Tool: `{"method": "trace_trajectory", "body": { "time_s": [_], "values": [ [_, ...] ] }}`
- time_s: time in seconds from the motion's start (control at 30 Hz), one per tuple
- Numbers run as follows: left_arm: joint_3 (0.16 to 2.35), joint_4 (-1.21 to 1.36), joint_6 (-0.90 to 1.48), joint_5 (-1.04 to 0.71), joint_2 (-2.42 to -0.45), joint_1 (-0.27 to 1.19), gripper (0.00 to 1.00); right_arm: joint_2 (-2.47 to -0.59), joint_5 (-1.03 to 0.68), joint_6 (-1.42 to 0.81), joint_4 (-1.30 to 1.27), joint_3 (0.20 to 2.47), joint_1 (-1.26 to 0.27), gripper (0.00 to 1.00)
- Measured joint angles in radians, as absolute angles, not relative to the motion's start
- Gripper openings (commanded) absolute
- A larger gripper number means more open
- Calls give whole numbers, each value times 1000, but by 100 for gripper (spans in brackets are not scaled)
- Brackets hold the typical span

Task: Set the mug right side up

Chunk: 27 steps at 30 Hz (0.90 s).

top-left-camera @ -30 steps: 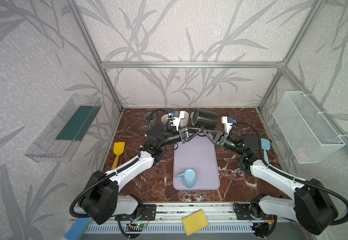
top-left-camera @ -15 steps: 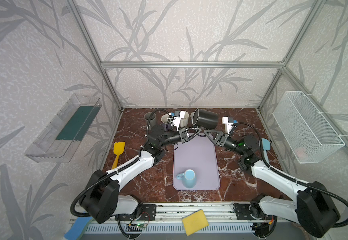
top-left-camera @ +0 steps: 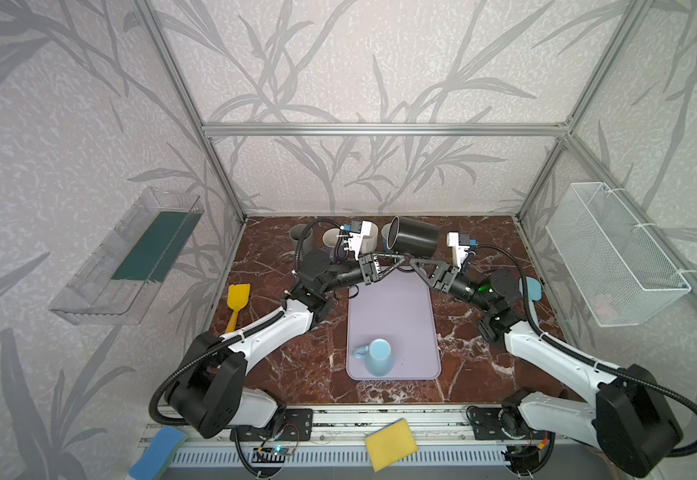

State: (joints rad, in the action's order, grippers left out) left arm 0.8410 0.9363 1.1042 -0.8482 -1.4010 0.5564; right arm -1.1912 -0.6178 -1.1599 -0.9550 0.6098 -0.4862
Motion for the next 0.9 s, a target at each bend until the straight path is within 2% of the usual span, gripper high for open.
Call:
{"method": "trace_trajectory", "body": {
  "time_s": [0.23, 0.47, 0.73, 0.9],
  "values": [
    [841, 998, 1143, -858, -1433, 559, 0, -1196, -612, -1160, -961, 614, -487, 25],
    [841, 1032, 1158, -862, -1447, 561, 0, -1198, -606, -1177, -964, 616, -487, 6],
    [841, 1031, 1158, -866, -1447, 561, 0, -1198, -606, -1174, -960, 618, -487, 0],
    [841, 1018, 1145, -865, -1447, 561, 14, -1184, -601, -1153, -928, 619, -487, 0]
  ]
}}
